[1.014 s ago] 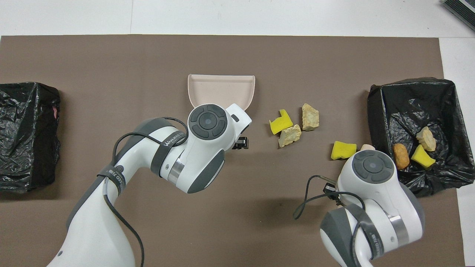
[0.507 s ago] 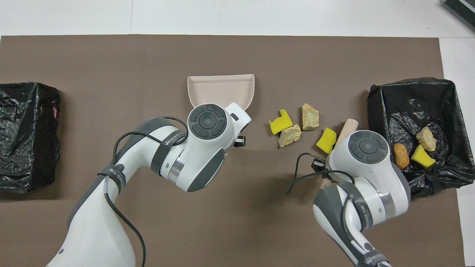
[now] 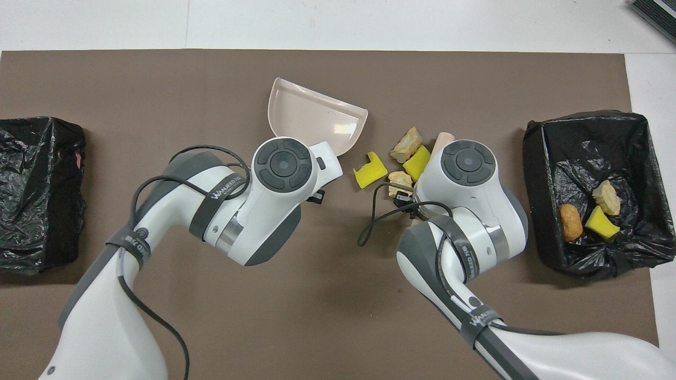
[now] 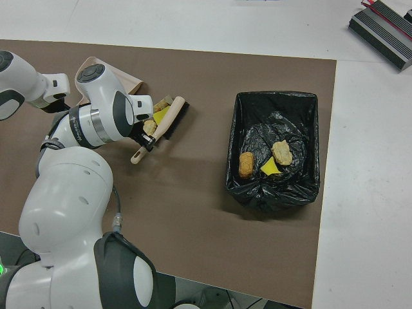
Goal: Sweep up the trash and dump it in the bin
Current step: 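Sweep the sponges and paper into the dustpan with the right gripper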
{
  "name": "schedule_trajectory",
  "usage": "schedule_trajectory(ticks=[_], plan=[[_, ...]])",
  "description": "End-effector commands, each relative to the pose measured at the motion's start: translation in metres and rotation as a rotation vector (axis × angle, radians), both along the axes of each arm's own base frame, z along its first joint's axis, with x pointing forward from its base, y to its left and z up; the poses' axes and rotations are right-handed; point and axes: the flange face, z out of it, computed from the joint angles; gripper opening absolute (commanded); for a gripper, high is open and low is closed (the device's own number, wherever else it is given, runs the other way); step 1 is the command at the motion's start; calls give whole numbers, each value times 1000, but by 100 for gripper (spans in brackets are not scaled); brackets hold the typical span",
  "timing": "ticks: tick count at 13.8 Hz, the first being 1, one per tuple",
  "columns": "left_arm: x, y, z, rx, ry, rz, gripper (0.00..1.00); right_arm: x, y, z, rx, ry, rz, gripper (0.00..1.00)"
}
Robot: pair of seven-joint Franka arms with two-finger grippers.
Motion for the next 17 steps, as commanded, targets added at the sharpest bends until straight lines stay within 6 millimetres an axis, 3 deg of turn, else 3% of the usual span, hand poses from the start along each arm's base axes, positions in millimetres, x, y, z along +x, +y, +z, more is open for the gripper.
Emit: schedule_trajectory(ticks=[1, 5, 7, 10, 13, 17], plan=[[6, 38, 23, 57, 34, -126, 0, 19, 1, 21, 25, 7, 28, 0], [21, 105, 50, 89, 103, -342, 0, 14, -52, 54, 22, 54, 158, 0], [18, 125, 46, 101, 152, -458, 0, -1, -65, 45, 29, 92, 287, 0], [15, 172, 33, 98, 208, -667, 0, 3, -87, 41, 41, 103, 463, 0], [7, 175, 30, 96, 218, -797, 0, 13, -102, 40, -34, 89, 519, 0], [-1, 167, 20, 100, 133, -956, 0, 30, -105, 18, -35, 93, 523, 0]])
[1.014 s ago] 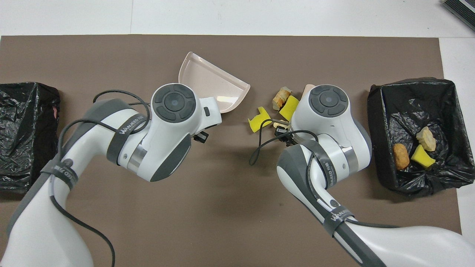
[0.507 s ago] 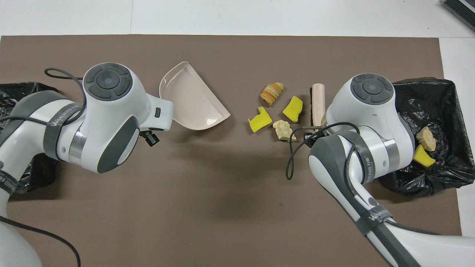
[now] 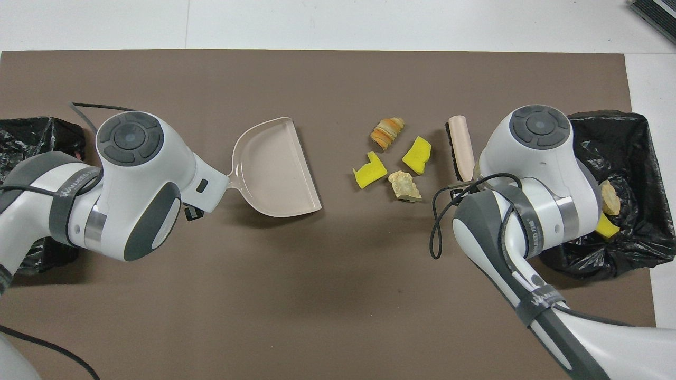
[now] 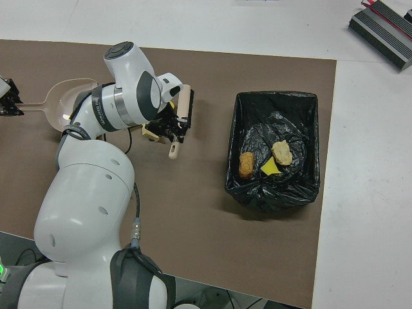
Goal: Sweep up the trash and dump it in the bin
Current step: 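Sweep the sponges and paper into the dustpan with the right gripper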
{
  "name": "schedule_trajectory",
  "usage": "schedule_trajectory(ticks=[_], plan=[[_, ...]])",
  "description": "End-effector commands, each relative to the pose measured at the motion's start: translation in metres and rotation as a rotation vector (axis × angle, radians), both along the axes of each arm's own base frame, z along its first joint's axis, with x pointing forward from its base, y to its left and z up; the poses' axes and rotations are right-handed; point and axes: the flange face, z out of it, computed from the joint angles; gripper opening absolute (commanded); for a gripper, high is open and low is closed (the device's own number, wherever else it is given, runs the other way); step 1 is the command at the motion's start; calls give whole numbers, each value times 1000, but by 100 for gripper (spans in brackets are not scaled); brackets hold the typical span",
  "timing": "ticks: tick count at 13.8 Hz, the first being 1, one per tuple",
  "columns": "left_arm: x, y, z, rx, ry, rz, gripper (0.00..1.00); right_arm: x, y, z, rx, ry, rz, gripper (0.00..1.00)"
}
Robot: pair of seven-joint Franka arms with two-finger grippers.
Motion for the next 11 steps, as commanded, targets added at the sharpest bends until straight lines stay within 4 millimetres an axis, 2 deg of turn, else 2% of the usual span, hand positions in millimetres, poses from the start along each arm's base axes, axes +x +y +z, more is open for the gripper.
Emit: schedule_trajectory(ticks=[1, 4, 6, 7, 9, 11], plan=[[-16, 5, 0, -1, -18, -84, 0, 13, 0, -12, 1, -14, 40, 0], [-24, 2, -15, -37, -3, -55, 0, 11, 24, -28, 9, 8, 64, 0], [-24, 1, -17, -54, 5, -39, 0, 11, 72, -30, 30, 6, 120, 0], [-26, -1, -26, -65, 20, -14, 0, 9, 95, -32, 55, 8, 123, 0], [-28, -6, -28, -72, 20, 14, 0, -7, 138, -44, 79, 23, 98, 0], [-31, -6, -30, -70, 25, 15, 0, -19, 173, -43, 124, 5, 77, 0]])
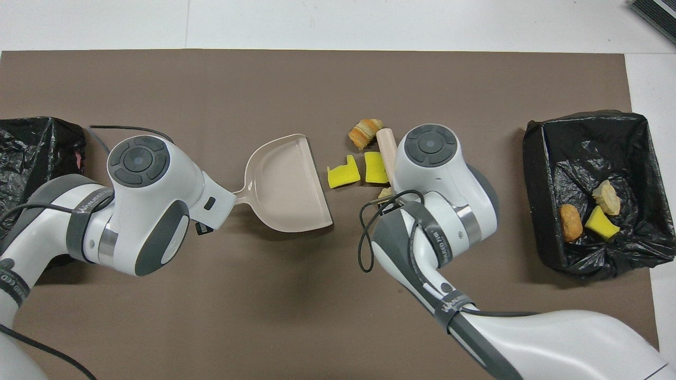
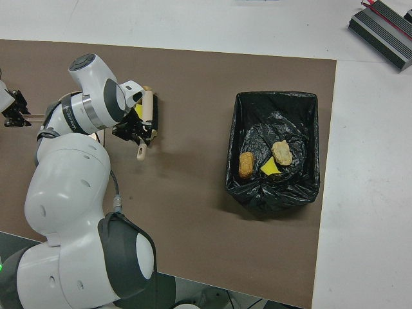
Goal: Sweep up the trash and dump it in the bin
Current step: 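Sweep the sponges and paper into the dustpan with the right gripper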
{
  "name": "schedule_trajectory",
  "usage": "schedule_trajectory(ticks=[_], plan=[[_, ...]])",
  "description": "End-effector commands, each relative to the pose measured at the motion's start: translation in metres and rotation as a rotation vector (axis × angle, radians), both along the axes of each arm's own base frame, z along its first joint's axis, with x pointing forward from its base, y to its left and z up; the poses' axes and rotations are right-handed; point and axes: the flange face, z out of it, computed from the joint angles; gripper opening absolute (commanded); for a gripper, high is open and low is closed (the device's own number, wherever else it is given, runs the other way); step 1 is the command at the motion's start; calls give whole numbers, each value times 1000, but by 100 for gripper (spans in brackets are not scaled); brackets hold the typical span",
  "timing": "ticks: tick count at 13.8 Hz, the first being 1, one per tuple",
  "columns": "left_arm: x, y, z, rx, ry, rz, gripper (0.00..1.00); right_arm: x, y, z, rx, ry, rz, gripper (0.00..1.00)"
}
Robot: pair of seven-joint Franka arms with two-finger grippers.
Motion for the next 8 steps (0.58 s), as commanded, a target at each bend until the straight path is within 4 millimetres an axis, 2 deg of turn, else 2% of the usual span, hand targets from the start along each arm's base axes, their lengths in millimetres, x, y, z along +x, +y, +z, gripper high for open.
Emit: schedule_trajectory(ticks=[1, 2, 5, 6, 8], plan=[[-14, -3, -3, -13, -7, 18, 0, -11, 47, -1, 87, -8, -26, 0], [-17, -2, -6, -10, 0, 18, 0, -26, 70, 1, 109, 1, -27, 0], [-17, 1, -6, -10, 4, 20, 0, -70, 126, 17, 107, -7, -36, 0], [-17, 4, -8, -8, 8, 23, 0, -81, 137, 20, 99, -6, -37, 0], [-17, 6, -9, -8, 9, 25, 0, -91, 142, 28, 80, -1, -63, 0]])
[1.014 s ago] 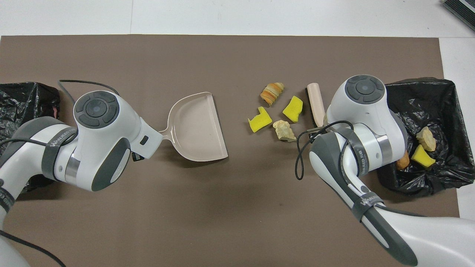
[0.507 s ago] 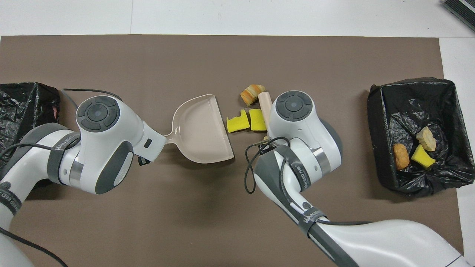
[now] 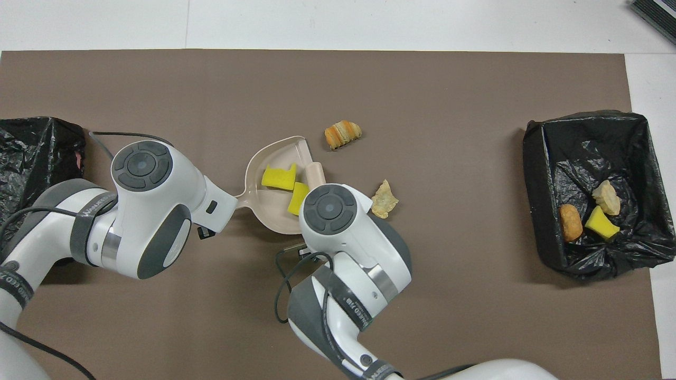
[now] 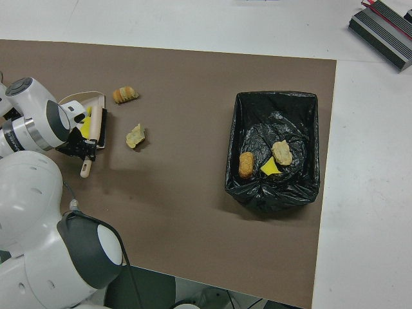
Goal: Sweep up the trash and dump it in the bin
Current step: 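Sweep the sponges and paper into the dustpan with the right gripper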
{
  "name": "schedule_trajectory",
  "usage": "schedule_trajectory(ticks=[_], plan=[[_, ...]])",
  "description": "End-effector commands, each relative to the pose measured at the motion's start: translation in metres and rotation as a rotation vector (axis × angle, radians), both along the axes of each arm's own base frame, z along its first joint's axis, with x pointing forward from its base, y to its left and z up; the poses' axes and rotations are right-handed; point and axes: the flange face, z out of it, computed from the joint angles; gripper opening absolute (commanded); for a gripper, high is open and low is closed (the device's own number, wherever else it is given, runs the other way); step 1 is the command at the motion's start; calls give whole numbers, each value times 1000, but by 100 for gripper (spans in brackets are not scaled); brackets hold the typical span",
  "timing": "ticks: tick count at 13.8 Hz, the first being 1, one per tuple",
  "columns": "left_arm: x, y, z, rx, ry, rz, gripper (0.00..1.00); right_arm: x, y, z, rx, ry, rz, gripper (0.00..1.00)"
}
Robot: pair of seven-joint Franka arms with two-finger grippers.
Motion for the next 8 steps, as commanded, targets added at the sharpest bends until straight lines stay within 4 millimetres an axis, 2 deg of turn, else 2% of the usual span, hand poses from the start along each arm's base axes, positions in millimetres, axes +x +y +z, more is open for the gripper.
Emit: schedule_trajectory(ticks=[1, 2, 3, 5, 6, 8], plan=[[-10, 5, 1, -10, -7, 7, 0, -7, -6, 21, -11, 14, -49, 0], [-10, 6, 1, -10, -7, 9, 0, -9, -18, 31, -26, 23, -64, 0], [-9, 7, 1, -10, -8, 10, 0, -6, -41, 47, -39, 21, -92, 0], [-9, 7, 1, -10, -9, 14, 0, -1, -95, 64, -87, 61, -155, 0], [-9, 7, 1, -10, -9, 14, 0, -1, -119, 65, -126, 109, -188, 0], [-9, 7, 1, -10, -9, 15, 0, 2, -160, 47, -146, 133, -254, 0]])
